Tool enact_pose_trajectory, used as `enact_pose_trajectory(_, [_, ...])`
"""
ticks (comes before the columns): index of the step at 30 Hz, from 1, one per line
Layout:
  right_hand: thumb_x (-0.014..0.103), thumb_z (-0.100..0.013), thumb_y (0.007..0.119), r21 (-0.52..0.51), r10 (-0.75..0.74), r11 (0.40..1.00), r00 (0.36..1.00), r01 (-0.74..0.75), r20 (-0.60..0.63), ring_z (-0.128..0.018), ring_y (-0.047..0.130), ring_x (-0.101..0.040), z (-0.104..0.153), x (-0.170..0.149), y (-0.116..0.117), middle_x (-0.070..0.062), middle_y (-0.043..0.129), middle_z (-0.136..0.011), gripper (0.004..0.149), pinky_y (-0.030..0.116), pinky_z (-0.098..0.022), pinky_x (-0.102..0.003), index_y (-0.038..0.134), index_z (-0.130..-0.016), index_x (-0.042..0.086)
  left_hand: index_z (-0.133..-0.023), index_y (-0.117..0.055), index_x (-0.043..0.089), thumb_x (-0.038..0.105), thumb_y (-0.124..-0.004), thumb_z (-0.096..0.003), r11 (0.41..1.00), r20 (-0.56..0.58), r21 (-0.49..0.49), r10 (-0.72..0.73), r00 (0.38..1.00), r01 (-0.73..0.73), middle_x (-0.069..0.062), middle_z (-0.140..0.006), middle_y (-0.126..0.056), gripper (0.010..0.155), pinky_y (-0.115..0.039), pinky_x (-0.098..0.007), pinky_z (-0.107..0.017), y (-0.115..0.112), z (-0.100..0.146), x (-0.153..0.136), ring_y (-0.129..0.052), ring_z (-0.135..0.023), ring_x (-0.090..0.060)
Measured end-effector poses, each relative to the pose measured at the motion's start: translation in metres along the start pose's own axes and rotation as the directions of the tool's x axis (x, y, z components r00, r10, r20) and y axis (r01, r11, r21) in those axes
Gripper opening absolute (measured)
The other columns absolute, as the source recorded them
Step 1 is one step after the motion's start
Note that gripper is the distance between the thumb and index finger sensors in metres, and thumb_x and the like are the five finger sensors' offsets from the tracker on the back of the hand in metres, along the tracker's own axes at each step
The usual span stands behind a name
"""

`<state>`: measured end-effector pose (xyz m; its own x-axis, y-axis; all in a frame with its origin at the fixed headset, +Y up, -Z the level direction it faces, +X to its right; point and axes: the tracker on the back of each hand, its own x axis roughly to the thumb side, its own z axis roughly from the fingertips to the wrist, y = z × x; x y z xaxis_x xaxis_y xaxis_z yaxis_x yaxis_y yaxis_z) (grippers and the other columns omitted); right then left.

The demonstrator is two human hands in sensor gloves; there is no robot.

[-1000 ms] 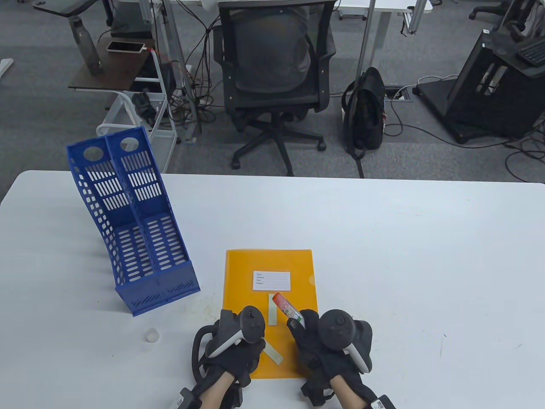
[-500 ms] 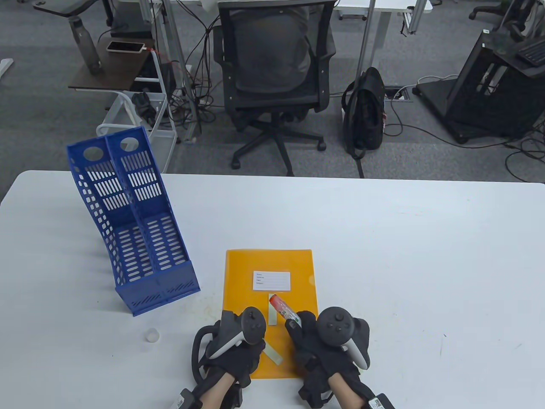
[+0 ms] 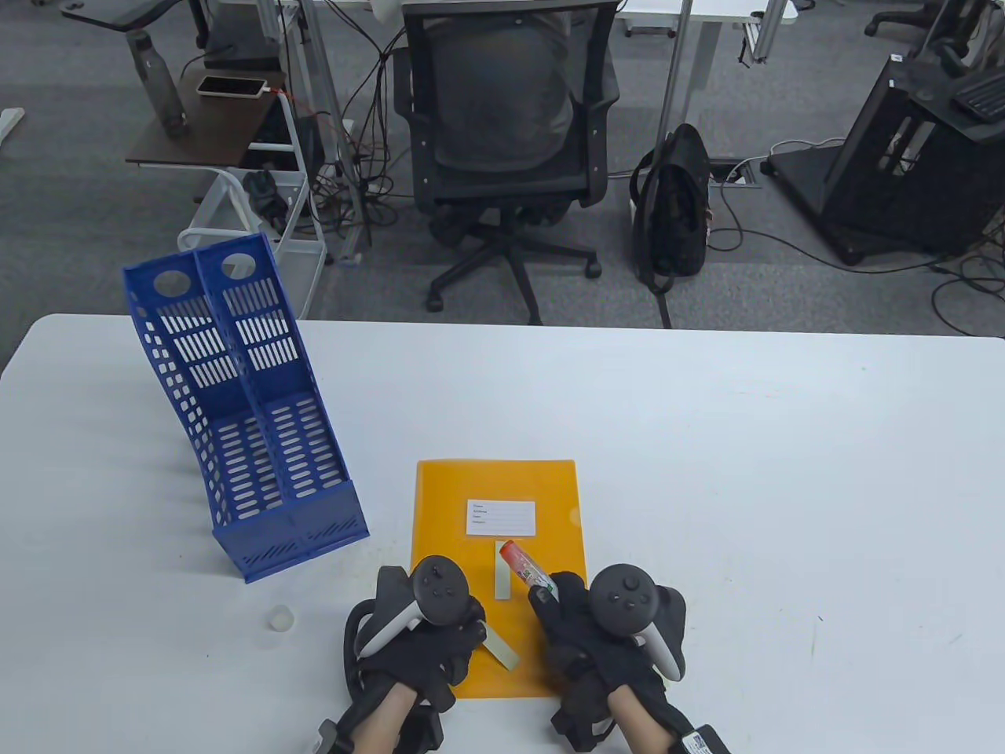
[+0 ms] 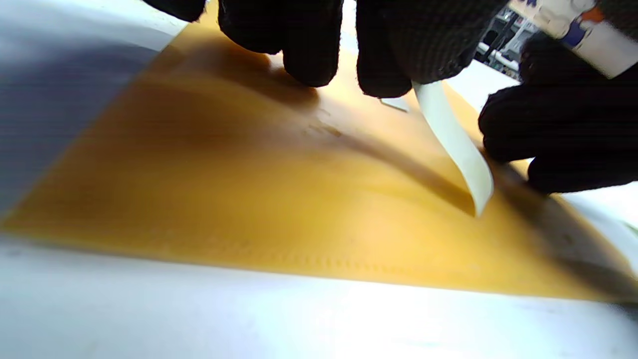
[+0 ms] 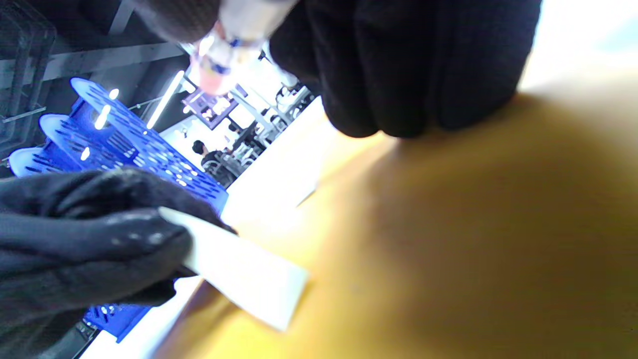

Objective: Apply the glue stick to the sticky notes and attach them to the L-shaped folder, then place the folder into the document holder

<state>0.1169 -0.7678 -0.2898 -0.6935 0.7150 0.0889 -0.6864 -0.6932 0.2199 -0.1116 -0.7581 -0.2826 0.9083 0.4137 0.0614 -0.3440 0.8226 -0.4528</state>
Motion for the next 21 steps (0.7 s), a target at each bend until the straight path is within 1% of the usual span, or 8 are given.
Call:
enact_pose_trajectory(2, [0.045, -0.052, 0.057, -0.001, -0.006, 1.0, 1.0, 0.006, -0.002, -0.073, 0.083, -0.046, 0.0, 0.0, 0.0, -0.025, 0.081, -0.083, 0.061, 0.079, -0.047, -0.053, 0.063, -0.09, -0.003, -0.088, -0.079, 0.028, 0.041, -0.075, -0.0516, 0.999, 0.029, 0.04, 0.012, 1.0, -0.013, -0.007, -0.109, -0.074, 0.039, -0.046, -0.065, -0.076, 0.006, 0.005, 0.001, -0.061, -0.107, -0.034])
enact_pose_trajectory(4, [0.045, -0.052, 0.057, -0.005, -0.022, 1.0, 1.0, 0.022, -0.008, -0.073, 0.083, -0.046, -0.001, -0.002, -0.001, -0.025, 0.081, -0.083, 0.061, 0.08, -0.046, -0.053, 0.063, -0.09, -0.003, -0.088, -0.079, 0.028, 0.041, -0.076, -0.0516, 0.993, 0.065, 0.113, 0.012, 0.998, -0.02, -0.006, -0.107, -0.077, 0.039, -0.047, -0.065, -0.076, 0.014, 0.012, 0.005, -0.064, -0.106, -0.034])
enact_pose_trajectory(6, [0.044, -0.052, 0.057, -0.007, -0.035, 0.999, 0.999, 0.035, -0.012, -0.073, 0.083, -0.046, -0.001, -0.003, -0.002, -0.026, 0.081, -0.083, 0.061, 0.08, -0.046, -0.053, 0.063, -0.09, -0.003, -0.088, -0.079, 0.028, 0.041, -0.077, -0.0512, 0.974, 0.076, 0.226, -0.048, 0.996, 0.03, -0.005, -0.104, -0.08, 0.039, -0.048, -0.065, -0.076, 0.022, 0.018, 0.011, -0.067, -0.104, -0.034])
enact_pose_trajectory(8, [0.044, -0.052, 0.057, -0.005, -0.047, 0.999, 0.999, 0.047, -0.015, -0.073, 0.083, -0.046, -0.001, -0.003, -0.002, -0.026, 0.081, -0.083, 0.061, 0.08, -0.046, -0.053, 0.063, -0.09, -0.003, -0.087, -0.08, 0.027, 0.041, -0.077, -0.0505, 0.939, 0.063, 0.331, -0.123, 0.99, 0.095, -0.004, -0.103, -0.082, 0.039, -0.049, -0.065, -0.075, 0.029, 0.021, 0.02, -0.069, -0.103, -0.034])
enact_pose_trajectory(10, [0.044, -0.052, 0.057, -0.005, -0.055, 0.998, 0.998, 0.055, -0.019, -0.073, 0.083, -0.046, -0.001, -0.004, -0.003, -0.026, 0.081, -0.083, 0.061, 0.08, -0.046, -0.053, 0.063, -0.09, -0.003, -0.088, -0.079, 0.026, 0.04, -0.077, -0.0511, 0.907, 0.039, 0.388, -0.194, 0.98, 0.164, -0.004, -0.103, -0.081, 0.04, -0.048, -0.065, -0.076, 0.034, 0.02, 0.029, -0.069, -0.103, -0.033])
enact_pose_trajectory(12, [0.044, -0.052, 0.057, -0.005, -0.064, 0.998, 0.998, 0.064, -0.022, -0.073, 0.083, -0.046, -0.001, -0.004, -0.003, -0.026, 0.081, -0.083, 0.061, 0.08, -0.046, -0.053, 0.063, -0.09, -0.003, -0.088, -0.078, 0.026, 0.04, -0.078, -0.0507, 0.879, 0.015, 0.425, -0.244, 0.97, 0.215, -0.004, -0.103, -0.08, 0.04, -0.048, -0.065, -0.076, 0.038, 0.014, 0.036, -0.068, -0.103, -0.033])
enact_pose_trajectory(15, [0.044, -0.052, 0.057, -0.001, -0.084, 0.996, 0.996, 0.084, -0.031, -0.073, 0.083, -0.046, -0.002, -0.005, -0.004, -0.026, 0.081, -0.083, 0.061, 0.079, -0.046, -0.053, 0.063, -0.09, -0.003, -0.09, -0.075, 0.026, 0.039, -0.078, -0.0511, 0.851, -0.03, 0.439, -0.307, 0.951, 0.289, -0.005, -0.107, -0.073, 0.041, -0.044, -0.065, -0.077, 0.039, 0.003, 0.044, -0.06, -0.107, -0.032])
enact_pose_trajectory(21, [0.044, -0.052, 0.057, -0.017, -0.159, 0.987, 0.985, 0.159, -0.064, -0.072, 0.083, -0.046, -0.003, -0.011, -0.006, -0.026, 0.081, -0.083, 0.061, 0.08, -0.045, -0.053, 0.063, -0.09, -0.004, -0.091, -0.074, 0.028, 0.039, -0.078, -0.051, 0.806, -0.121, 0.404, -0.422, 0.899, 0.433, -0.004, -0.11, -0.066, 0.041, -0.04, -0.065, -0.078, 0.034, -0.027, 0.052, -0.053, -0.109, -0.033])
